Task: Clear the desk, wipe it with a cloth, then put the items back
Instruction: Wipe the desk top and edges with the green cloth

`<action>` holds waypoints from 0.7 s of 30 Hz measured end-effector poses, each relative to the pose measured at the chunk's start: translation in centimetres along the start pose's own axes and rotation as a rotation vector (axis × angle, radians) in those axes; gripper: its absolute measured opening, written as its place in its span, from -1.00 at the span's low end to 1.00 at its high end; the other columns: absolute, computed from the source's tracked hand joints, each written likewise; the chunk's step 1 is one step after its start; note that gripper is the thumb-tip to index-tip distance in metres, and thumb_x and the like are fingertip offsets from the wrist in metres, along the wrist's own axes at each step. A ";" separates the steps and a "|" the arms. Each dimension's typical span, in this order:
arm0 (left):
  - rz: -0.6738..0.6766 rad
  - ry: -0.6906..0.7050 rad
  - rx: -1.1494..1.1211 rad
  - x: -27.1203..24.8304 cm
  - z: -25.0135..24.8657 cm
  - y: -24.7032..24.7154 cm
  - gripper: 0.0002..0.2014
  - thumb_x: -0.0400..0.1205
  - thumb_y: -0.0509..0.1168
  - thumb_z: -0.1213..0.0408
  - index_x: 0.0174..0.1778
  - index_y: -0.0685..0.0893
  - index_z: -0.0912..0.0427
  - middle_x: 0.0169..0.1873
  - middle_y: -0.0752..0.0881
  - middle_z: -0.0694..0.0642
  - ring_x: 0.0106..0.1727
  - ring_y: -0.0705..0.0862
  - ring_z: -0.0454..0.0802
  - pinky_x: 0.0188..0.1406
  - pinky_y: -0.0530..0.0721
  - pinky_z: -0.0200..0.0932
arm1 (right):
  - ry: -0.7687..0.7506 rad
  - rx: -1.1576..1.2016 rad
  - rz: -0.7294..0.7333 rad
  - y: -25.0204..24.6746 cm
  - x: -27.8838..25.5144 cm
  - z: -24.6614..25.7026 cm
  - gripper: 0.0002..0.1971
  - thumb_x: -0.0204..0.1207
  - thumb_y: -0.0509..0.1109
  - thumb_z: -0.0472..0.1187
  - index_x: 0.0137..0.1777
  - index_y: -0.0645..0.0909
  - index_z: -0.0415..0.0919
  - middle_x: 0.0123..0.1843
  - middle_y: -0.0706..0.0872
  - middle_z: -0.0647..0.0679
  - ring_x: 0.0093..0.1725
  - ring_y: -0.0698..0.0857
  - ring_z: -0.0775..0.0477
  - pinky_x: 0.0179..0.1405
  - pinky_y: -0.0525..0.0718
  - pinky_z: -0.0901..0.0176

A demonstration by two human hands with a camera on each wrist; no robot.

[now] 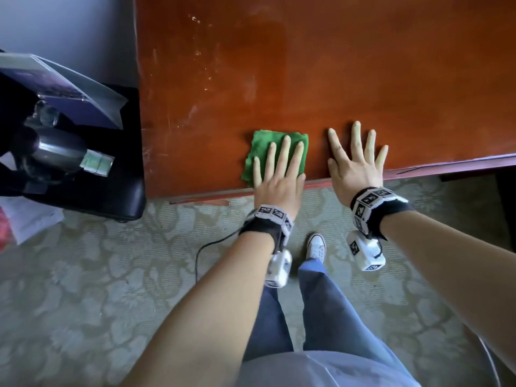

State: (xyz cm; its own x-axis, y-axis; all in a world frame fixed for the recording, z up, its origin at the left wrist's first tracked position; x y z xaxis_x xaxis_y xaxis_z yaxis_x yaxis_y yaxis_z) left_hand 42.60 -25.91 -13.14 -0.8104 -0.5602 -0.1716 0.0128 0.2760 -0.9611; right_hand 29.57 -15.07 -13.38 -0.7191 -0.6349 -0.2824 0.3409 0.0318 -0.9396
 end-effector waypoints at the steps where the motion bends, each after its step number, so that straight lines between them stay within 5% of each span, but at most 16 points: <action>1: 0.007 0.068 0.032 -0.3 1.6 -0.4 -0.36 0.77 0.04 -0.05 0.75 -0.06 -0.18 0.75 -0.07 -0.12 0.76 -0.06 0.00 0.69 -0.02 0.23 | -0.033 -0.016 0.006 0.2 -0.2 0.9 -0.40 0.74 -0.05 0.06 0.71 -0.19 0.29 0.77 -0.24 -0.12 0.71 -0.18 -0.41 0.60 -0.14 -0.54; 4: 0.010 0.060 0.075 -1.4 8.3 -1.6 -0.38 0.77 0.00 -0.05 0.74 -0.07 -0.21 0.75 -0.08 -0.15 0.75 -0.06 -0.02 0.70 -0.02 0.20 | -0.067 -0.018 0.009 0.8 -0.5 3.3 -0.40 0.74 -0.04 0.06 0.72 -0.19 0.27 0.77 -0.24 -0.13 0.72 -0.18 -0.41 0.59 -0.15 -0.53; 9: -0.012 -0.301 0.038 -2.7 20.4 -4.2 -0.43 0.79 -0.08 -0.04 0.74 -0.08 -0.23 0.75 -0.05 -0.14 0.75 -0.02 0.00 0.70 -0.01 0.23 | -0.015 -0.009 0.001 1.1 -0.5 4.9 -0.38 0.74 -0.03 0.06 0.73 -0.20 0.22 0.77 -0.25 -0.13 0.72 -0.18 -0.40 0.60 -0.15 -0.53; 14: -0.030 -0.441 -0.039 -2.0 19.6 -4.2 -0.38 0.77 -0.05 -0.01 0.75 -0.13 -0.14 0.75 -0.15 -0.04 0.76 -0.12 0.08 0.68 -0.17 0.30 | -0.100 -0.050 0.018 1.5 -0.7 7.5 -0.38 0.74 -0.03 0.07 0.73 -0.19 0.22 0.78 -0.20 -0.14 0.72 -0.13 -0.40 0.60 -0.07 -0.53; 18: 0.034 -0.197 -0.017 -2.9 15.0 -3.0 -0.37 0.77 -0.08 -0.05 0.74 -0.18 -0.17 0.75 -0.20 -0.09 0.76 -0.16 0.03 0.69 -0.16 0.27 | -0.174 -0.067 0.044 2.1 -0.3 11.8 -0.39 0.74 -0.03 0.09 0.73 -0.18 0.24 0.77 -0.23 -0.12 0.72 -0.15 -0.37 0.61 -0.10 -0.48; 21: 0.095 0.045 0.046 -3.3 16.2 -3.6 -0.39 0.78 -0.09 -0.03 0.73 -0.20 -0.22 0.74 -0.20 -0.15 0.75 -0.18 -0.03 0.70 -0.12 0.24 | -0.151 -0.055 0.067 2.2 0.4 13.6 -0.38 0.73 -0.03 0.12 0.72 -0.20 0.28 0.77 -0.26 -0.11 0.72 -0.18 -0.35 0.63 -0.14 -0.44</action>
State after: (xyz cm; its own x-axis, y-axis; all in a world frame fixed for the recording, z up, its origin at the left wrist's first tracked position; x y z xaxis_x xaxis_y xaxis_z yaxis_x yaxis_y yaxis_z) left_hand 54.74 -37.72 -12.64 -0.8299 -0.4969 -0.2538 0.1174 0.2892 -0.9500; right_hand 38.29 -25.75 -12.90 -0.5952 -0.7389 -0.3158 0.3484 0.1169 -0.9300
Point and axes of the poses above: each hand's wrist, its own x-axis towards the middle knuckle, its own y-axis out of the palm, z = x × y, the point moved 5 cm from there along x, towards the middle knuckle
